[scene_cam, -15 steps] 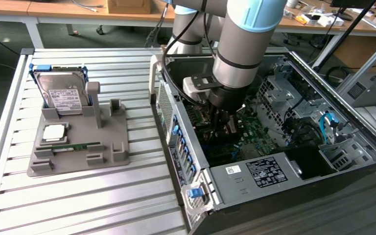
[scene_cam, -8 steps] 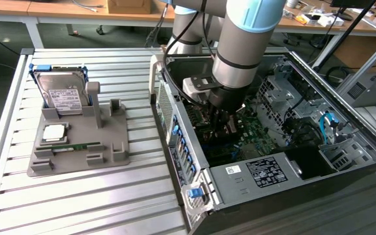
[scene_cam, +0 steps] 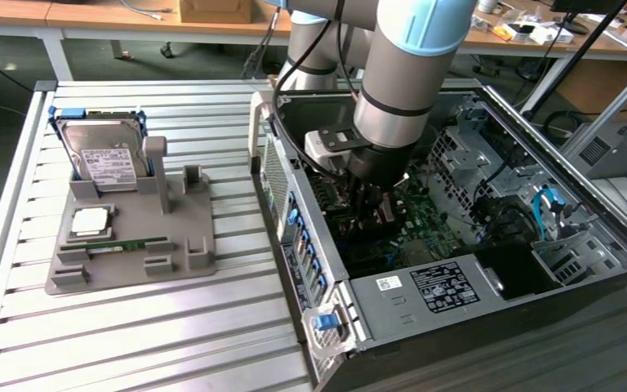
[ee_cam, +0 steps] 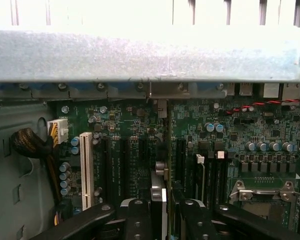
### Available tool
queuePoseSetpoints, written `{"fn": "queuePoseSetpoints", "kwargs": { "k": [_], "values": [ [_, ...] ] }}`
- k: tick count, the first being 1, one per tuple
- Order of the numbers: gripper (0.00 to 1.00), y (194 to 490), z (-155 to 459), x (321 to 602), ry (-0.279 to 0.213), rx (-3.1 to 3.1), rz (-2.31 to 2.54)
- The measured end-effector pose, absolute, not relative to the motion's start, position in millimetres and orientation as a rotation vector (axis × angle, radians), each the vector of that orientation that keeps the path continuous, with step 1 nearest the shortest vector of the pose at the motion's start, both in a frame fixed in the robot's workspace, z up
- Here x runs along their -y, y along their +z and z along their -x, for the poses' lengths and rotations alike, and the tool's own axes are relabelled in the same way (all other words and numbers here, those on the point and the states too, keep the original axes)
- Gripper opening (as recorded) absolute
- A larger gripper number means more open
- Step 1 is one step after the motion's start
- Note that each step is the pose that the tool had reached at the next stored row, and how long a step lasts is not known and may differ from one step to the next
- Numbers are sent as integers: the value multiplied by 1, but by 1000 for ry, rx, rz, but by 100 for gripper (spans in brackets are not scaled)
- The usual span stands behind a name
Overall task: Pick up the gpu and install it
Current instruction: 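Insert the gpu into the slot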
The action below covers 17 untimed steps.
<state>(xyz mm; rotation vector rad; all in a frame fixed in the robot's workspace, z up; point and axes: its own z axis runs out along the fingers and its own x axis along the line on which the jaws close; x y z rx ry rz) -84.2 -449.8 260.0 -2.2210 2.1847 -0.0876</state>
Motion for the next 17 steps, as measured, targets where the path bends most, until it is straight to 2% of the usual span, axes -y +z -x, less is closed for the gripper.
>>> {"fn": "queuePoseSetpoints", "kwargs": {
  "k": [17],
  "values": [
    [27,259,84,450,-72,-2178,2214]
  ]
}}
